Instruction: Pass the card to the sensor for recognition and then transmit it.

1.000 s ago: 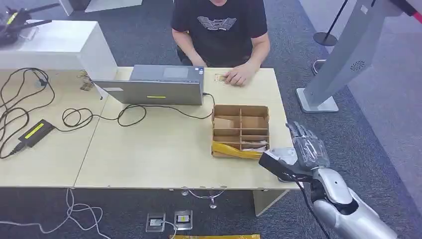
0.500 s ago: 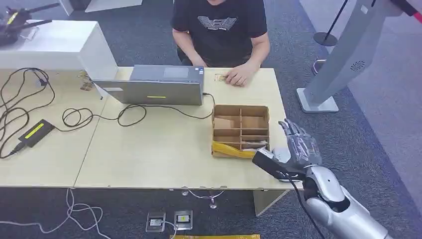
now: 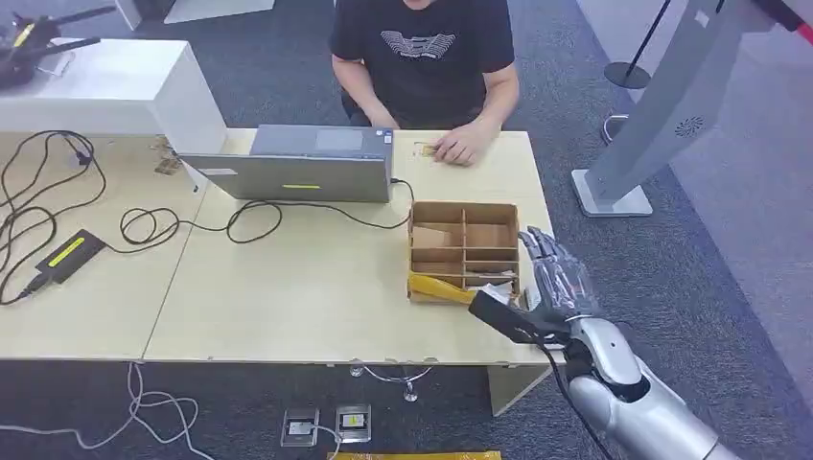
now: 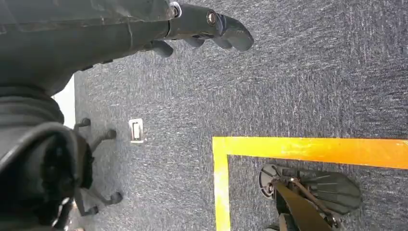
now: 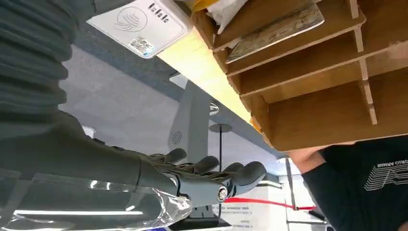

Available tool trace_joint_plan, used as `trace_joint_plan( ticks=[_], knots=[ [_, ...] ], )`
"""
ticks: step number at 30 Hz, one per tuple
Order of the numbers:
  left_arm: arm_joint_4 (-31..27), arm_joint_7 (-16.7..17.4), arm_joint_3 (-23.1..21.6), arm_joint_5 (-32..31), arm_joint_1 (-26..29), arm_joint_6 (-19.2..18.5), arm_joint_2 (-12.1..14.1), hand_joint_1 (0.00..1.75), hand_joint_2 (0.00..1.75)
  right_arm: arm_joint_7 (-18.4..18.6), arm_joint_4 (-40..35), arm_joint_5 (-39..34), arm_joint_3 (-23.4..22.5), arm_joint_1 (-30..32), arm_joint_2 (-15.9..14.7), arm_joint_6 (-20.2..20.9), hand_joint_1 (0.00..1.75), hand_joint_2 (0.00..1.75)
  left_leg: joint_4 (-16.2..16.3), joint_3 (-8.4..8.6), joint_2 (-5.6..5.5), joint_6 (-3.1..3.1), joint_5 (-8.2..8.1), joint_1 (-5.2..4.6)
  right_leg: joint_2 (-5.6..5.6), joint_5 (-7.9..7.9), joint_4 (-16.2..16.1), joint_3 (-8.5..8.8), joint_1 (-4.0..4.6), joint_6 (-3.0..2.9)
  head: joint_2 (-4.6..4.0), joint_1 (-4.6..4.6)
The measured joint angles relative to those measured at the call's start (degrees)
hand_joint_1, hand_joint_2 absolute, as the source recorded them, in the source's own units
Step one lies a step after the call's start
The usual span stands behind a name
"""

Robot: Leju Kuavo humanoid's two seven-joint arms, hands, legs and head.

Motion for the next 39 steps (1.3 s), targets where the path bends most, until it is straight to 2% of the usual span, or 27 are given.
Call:
trace_joint_plan(
  ticks=[39],
  knots=[
    [0.00,0.61,-0.37,-1.40,-0.05,-0.22,-0.07,0.00,0.00,-1.68,8.31,0.74,1.60,-2.43,5.22,-1.77,0.00,1.75,0.00,0.00,0.00,0.00,0.00,0.00,0.01,0.00,0.00,-0.01,0.01,0.00,0.00,0.00]
  ],
)
